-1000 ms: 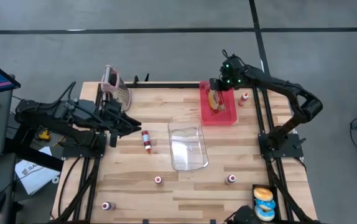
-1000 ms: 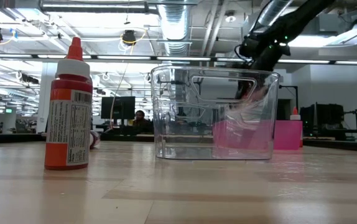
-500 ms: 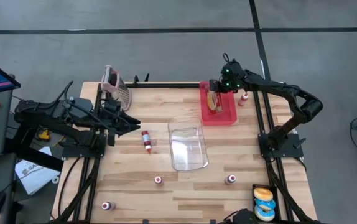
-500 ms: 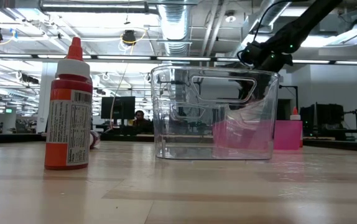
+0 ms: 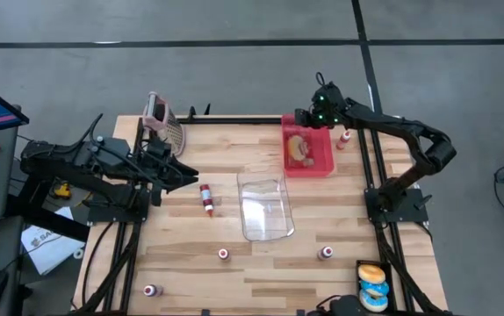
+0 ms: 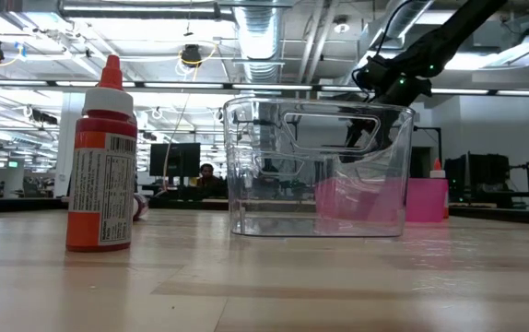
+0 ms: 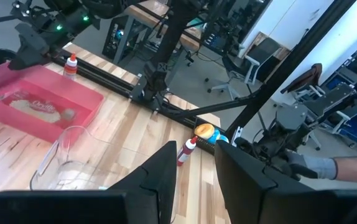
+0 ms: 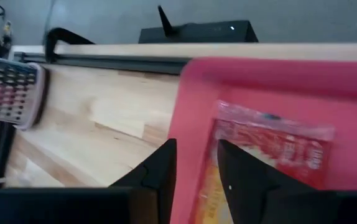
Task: Pick & Place Food Item
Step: Put the red popcorn bag into the red bin, then put the right orange food coloring bottle into the transparent bin
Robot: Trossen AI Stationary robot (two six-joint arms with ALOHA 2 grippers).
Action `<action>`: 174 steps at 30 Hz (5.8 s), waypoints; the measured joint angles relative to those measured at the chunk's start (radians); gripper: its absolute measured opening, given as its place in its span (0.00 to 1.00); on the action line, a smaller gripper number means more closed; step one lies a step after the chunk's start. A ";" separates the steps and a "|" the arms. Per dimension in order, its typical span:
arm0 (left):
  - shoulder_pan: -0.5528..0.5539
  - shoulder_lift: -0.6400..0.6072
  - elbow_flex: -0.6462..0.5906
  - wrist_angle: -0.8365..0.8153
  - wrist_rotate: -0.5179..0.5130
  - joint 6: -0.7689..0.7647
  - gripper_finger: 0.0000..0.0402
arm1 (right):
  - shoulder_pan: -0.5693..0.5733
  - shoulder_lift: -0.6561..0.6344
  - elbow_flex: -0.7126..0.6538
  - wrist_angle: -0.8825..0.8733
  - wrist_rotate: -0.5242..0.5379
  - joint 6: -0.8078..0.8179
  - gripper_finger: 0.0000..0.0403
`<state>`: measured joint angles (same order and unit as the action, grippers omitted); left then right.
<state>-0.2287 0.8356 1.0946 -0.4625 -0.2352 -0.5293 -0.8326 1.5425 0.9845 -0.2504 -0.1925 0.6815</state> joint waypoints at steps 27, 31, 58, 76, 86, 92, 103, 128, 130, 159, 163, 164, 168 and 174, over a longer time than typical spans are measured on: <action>0.036 0.005 0.001 0.057 0.018 0.064 0.31 | -0.151 -0.359 0.101 -0.745 0.198 -0.124 0.49; 0.035 0.005 0.001 0.062 0.020 0.078 0.36 | -0.177 -0.306 0.101 -0.744 0.201 -0.124 0.62; -0.002 0.005 0.001 0.067 0.051 0.077 0.40 | -0.165 -0.116 0.101 -0.762 0.332 -0.086 0.54; -0.002 0.005 0.001 0.115 0.105 0.079 0.40 | -0.165 -0.114 0.101 -0.768 0.328 0.026 0.44; -0.002 0.005 0.001 0.131 0.113 0.077 0.37 | -0.163 -0.114 0.101 -0.782 0.325 0.026 0.33; -0.002 0.005 0.001 0.131 0.132 0.076 0.37 | -0.163 -0.114 0.101 -0.780 0.326 0.027 0.26; -0.002 0.005 0.001 0.131 0.133 0.076 0.37 | -0.163 -0.114 0.101 -0.766 0.335 0.051 0.18; -0.002 0.005 0.001 0.132 0.156 0.058 0.37 | -0.142 -0.067 0.095 -0.772 0.379 0.083 0.10; -0.002 0.005 0.001 0.132 0.155 0.058 0.37 | -0.144 -0.067 0.095 -0.778 0.378 0.087 0.10; -0.002 0.005 0.001 0.132 0.181 0.058 0.37 | -0.092 -0.064 0.091 -0.806 0.431 0.143 0.44; -0.002 0.005 0.001 0.132 0.181 0.058 0.37 | -0.116 -0.064 0.091 -0.794 0.438 0.144 0.44; -0.002 0.005 0.001 0.132 0.181 0.058 0.37 | -0.119 -0.064 0.092 -0.785 0.441 0.151 0.43; -0.002 0.005 0.001 0.132 0.181 0.058 0.37 | -0.118 -0.064 0.092 -0.739 0.447 0.158 0.40; -0.002 0.005 0.001 0.132 0.181 0.058 0.37 | -0.118 -0.064 0.093 -0.737 0.436 0.166 0.35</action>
<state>-0.2306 0.8405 1.0954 -0.3309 -0.0540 -0.4713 -0.9504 1.4780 1.0771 -0.9875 0.2440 0.8474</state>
